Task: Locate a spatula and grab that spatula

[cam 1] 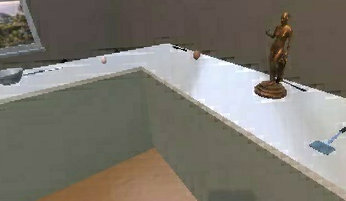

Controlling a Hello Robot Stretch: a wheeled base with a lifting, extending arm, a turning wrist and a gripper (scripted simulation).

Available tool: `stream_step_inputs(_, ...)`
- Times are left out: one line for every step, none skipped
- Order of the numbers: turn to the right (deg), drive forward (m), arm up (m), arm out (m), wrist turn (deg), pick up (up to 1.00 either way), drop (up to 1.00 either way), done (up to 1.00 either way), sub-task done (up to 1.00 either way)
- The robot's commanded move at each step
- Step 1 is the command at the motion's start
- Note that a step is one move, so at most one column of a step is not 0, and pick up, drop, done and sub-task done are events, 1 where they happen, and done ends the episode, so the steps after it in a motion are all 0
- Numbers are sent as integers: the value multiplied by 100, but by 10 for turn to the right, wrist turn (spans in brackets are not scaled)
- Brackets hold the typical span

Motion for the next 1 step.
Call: stream_step_inputs(0, 55, 0, 0, 0, 0, 0, 0, 0)
